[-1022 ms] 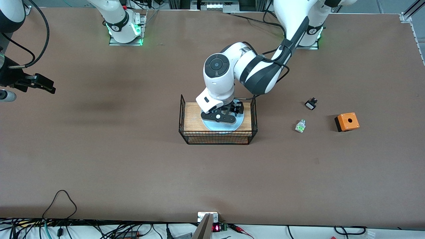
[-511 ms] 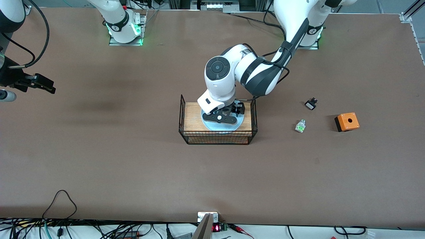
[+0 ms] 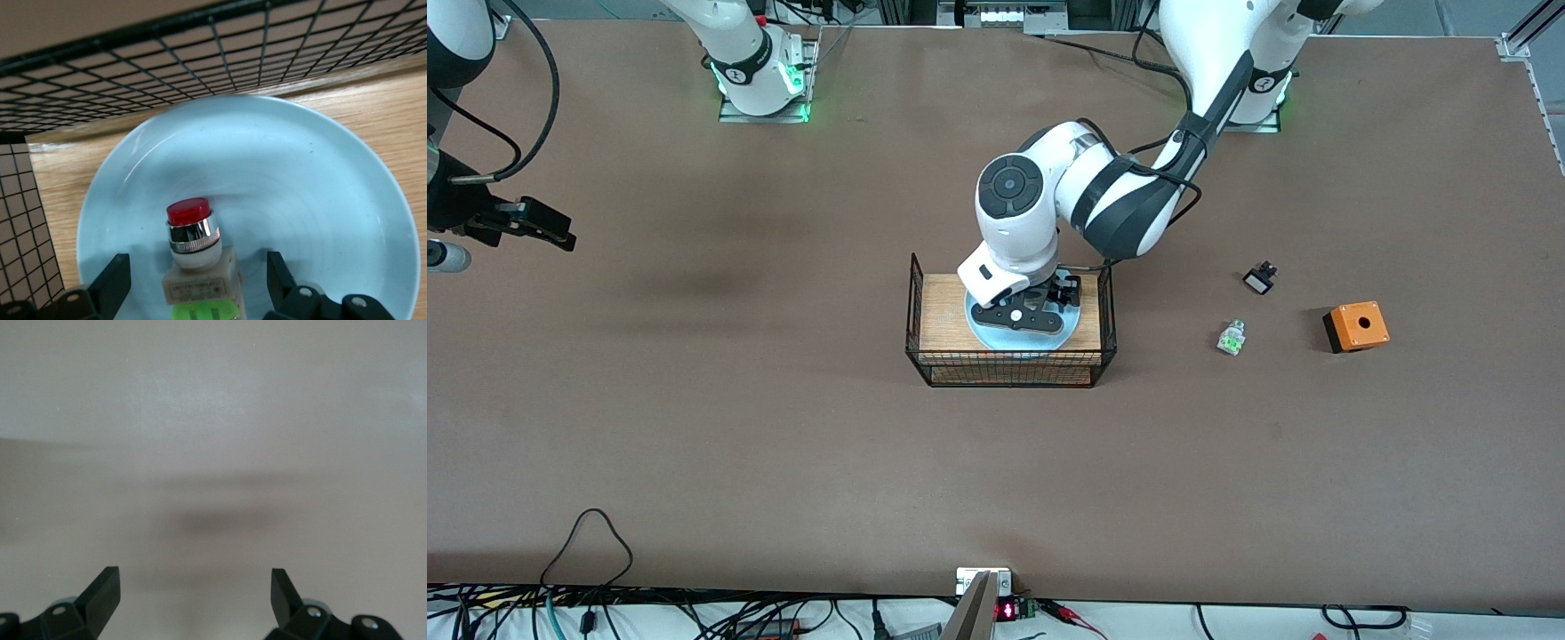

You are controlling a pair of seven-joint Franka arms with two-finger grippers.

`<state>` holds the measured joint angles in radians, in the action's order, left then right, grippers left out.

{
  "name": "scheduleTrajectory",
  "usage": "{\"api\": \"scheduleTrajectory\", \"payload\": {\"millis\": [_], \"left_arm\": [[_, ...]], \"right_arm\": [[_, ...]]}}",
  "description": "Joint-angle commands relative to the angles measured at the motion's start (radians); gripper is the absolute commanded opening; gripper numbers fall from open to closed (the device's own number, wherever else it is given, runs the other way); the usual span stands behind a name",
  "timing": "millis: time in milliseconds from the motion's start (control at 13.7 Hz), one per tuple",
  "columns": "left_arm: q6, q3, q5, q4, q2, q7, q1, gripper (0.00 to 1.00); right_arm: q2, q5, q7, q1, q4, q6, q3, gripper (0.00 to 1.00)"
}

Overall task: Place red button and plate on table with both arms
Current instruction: 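Lower the left gripper and close it on the red button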

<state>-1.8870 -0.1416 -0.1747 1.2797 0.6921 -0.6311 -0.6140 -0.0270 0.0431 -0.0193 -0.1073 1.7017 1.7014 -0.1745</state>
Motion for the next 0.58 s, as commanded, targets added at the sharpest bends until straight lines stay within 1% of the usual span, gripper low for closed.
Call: {"api": "scheduleTrajectory", "payload": {"millis": [0, 146, 219, 365, 511], "left_arm": [[-0.014, 0.007, 0.012, 0.021, -0.016, 0.005, -0.001, 0.76], [-0.012, 0.007, 0.012, 0.021, -0.020, -0.002, -0.001, 0.57], [-0.011, 0.007, 0.012, 0.021, -0.020, -0.007, -0.001, 0.50], [-0.008, 0.007, 0.014, 0.020, -0.023, -0.012, -0.001, 0.43], [-0.003, 0.007, 0.015, 0.018, -0.031, -0.013, 0.000, 0.42]], "right_arm": [[0.002, 0.011, -0.004, 0.004, -0.005, -0.003, 0.003, 1.00], [0.002, 0.011, -0.004, 0.004, -0.005, -0.003, 0.003, 1.00], [0.002, 0.011, -0.004, 0.004, -0.005, -0.003, 0.003, 1.00], [0.002, 0.011, -0.004, 0.004, -0.005, -0.003, 0.003, 1.00], [0.002, 0.011, -0.004, 0.004, -0.005, -0.003, 0.003, 1.00]]}}
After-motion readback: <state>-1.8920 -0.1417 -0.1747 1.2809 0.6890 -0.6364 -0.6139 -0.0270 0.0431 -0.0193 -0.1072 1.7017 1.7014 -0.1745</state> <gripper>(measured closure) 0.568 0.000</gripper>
